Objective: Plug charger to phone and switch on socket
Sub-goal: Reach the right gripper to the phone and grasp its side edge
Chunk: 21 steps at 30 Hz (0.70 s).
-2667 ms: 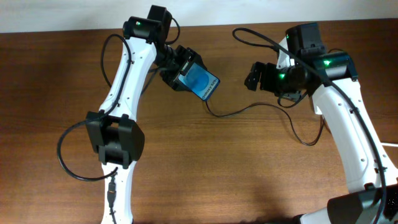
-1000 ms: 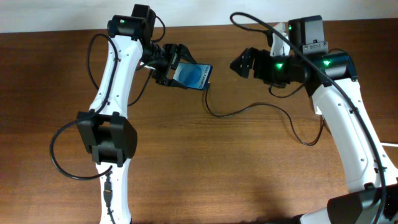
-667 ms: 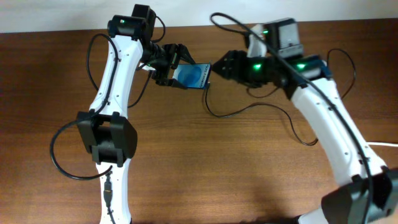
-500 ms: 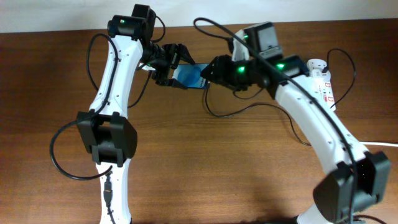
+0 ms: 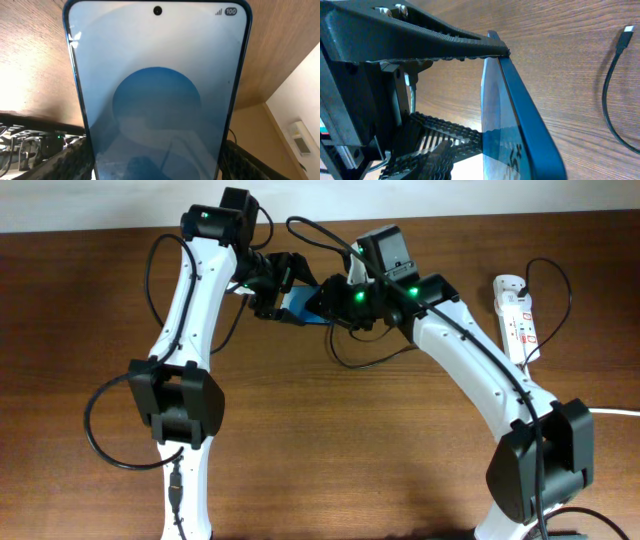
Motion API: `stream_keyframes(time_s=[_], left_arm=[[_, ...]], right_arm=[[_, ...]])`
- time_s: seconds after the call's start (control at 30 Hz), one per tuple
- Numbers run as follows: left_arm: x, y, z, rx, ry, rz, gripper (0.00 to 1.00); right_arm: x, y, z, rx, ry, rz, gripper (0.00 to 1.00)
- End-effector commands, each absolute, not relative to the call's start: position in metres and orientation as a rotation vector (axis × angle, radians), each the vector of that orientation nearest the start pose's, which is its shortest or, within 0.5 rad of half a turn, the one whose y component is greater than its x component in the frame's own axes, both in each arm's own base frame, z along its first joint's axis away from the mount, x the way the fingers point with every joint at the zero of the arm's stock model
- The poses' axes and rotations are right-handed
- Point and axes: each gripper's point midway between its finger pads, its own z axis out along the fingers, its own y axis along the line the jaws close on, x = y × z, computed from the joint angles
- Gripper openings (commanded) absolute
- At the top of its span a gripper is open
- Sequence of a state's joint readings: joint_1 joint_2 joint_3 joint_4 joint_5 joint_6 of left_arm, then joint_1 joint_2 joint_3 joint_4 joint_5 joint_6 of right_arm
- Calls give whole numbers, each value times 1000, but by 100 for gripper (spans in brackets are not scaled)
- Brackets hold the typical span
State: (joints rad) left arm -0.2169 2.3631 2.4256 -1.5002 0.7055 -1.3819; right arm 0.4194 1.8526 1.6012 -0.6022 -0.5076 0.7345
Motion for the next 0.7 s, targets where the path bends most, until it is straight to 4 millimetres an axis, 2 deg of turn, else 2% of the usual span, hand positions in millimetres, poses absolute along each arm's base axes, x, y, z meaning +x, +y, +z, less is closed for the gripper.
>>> stream_keyframes(time_s=[0.0,0.1,0.2,0.33,0.43,0.5,0.67], left_arm=[[440,-219,183,-1782,2875,-1083,0],[440,-219,183,-1782,2875,-1083,0],[440,-218,183,-1783,2875,-1083,0],[440,-218,183,-1782,2874,-1084,0],[440,-218,183,-1782,2875,-1084,0],[440,-218,183,-1781,2875,-1084,5],[441,-213,183,-1788,2870,-1082,27]], right_arm=[[414,285,191,149,2607,1078,33],[414,285,191,148,2606,1076,29],[414,285,191,149,2608,1075,17],[413,285,190,150,2610,1074,4],[414,285,190,150,2610,1074,4],[414,285,190,151,2609,1073,4],[421,270,190,195,2604,1064,4]])
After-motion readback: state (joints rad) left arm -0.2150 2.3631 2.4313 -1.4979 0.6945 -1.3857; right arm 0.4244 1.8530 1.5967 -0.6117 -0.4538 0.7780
